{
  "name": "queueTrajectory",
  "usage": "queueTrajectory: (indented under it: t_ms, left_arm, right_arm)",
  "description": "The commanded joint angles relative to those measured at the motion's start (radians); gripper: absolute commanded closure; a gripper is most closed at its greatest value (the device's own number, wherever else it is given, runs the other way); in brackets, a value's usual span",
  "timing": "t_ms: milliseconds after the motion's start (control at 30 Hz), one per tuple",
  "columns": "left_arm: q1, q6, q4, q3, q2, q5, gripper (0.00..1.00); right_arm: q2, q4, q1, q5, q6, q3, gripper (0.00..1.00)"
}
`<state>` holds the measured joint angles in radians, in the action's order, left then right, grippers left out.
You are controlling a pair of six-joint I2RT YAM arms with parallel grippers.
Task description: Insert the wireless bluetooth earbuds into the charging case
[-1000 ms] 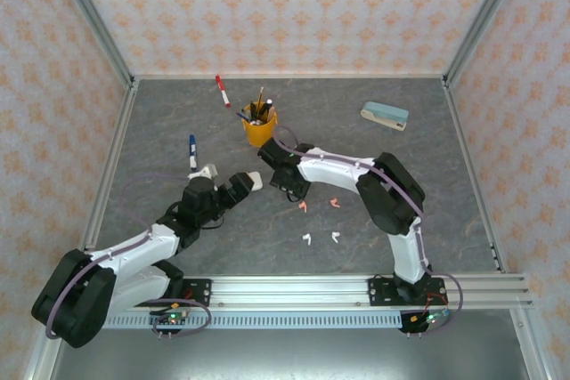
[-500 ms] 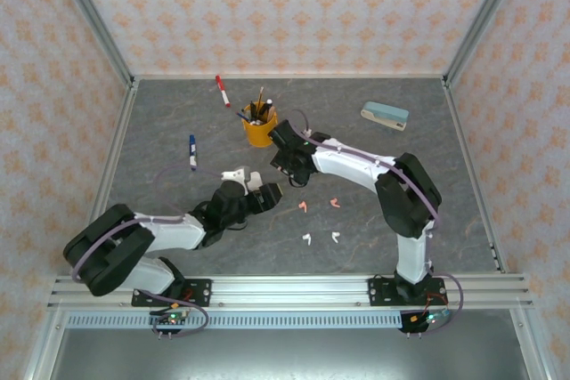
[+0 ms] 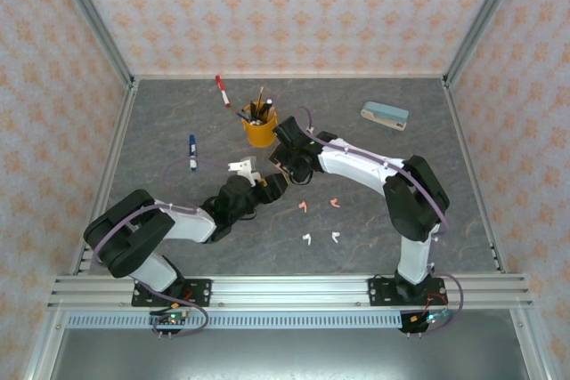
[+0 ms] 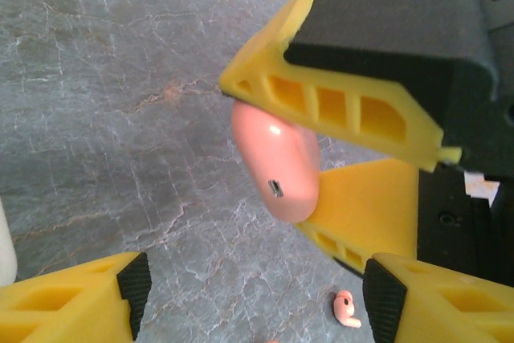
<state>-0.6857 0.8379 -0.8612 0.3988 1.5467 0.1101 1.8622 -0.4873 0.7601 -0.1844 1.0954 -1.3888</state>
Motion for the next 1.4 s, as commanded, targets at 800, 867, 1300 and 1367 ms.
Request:
queueTrajectory:
  t_ms: [800, 867, 1300, 1367]
  left_arm:
    - [-0.006, 0.046, -0.207, 0.117, 0.181, -0.059, 0.63]
    - [-0.007, 0.046, -0.201, 0.124, 0.184, -0.058, 0.68]
    - [-0.006, 0.046, -0.184, 0.155, 0.206, -0.037, 0.89]
    - [-0.006, 0.045, -0.178, 0.159, 0.207, -0.027, 0.93]
  right_arm:
    - [-0.077, 0.064, -0.018, -0.056, 0.035, 0.071, 0.42]
    - [-0.078, 0.065, -0.018, -0.058, 0.034, 0.077, 0.42]
    - [-0.085, 0.082, -0.018, -0.069, 0.032, 0.088, 0.41]
    - [-0.088, 0.082, -0.024, -0.072, 0.029, 0.083, 0.35]
